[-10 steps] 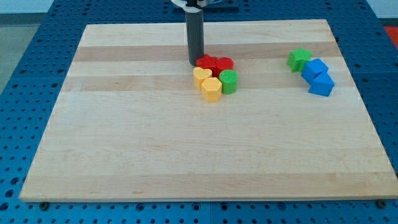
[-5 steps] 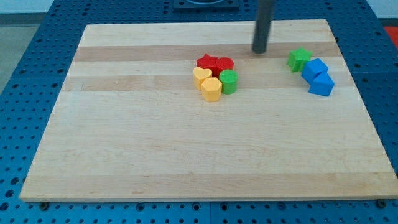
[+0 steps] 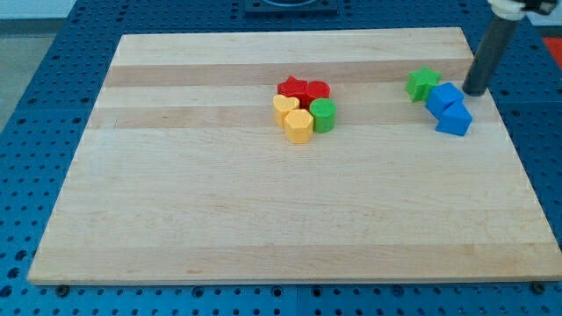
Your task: Push blue triangle towards center
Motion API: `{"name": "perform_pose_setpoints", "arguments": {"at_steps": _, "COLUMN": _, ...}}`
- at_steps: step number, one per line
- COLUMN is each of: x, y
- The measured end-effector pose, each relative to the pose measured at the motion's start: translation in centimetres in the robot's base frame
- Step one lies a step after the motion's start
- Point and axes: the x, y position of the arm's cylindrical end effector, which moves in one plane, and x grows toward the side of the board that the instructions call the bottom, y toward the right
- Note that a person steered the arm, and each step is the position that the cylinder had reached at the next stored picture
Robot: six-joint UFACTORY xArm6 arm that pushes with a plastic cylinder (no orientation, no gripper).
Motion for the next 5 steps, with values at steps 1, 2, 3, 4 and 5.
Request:
{"name": "perform_pose_setpoints", "arguments": {"at_steps": 1, "x": 3.3, "y": -0.1}}
{"name": "perform_pose_setpoints", "arguments": {"at_steps": 2, "x": 4.5, "y": -1.6}}
{"name": "perform_pose_setpoints", "arguments": {"at_steps": 3, "x": 4.5, "y": -4.5}}
{"name": "perform_pose_setpoints", "arguments": {"at_steps": 4, "x": 4.7, "y": -6.3}}
{"name": "perform_pose_setpoints", "arguments": {"at_steps": 5, "x": 5.7, "y": -8.5}}
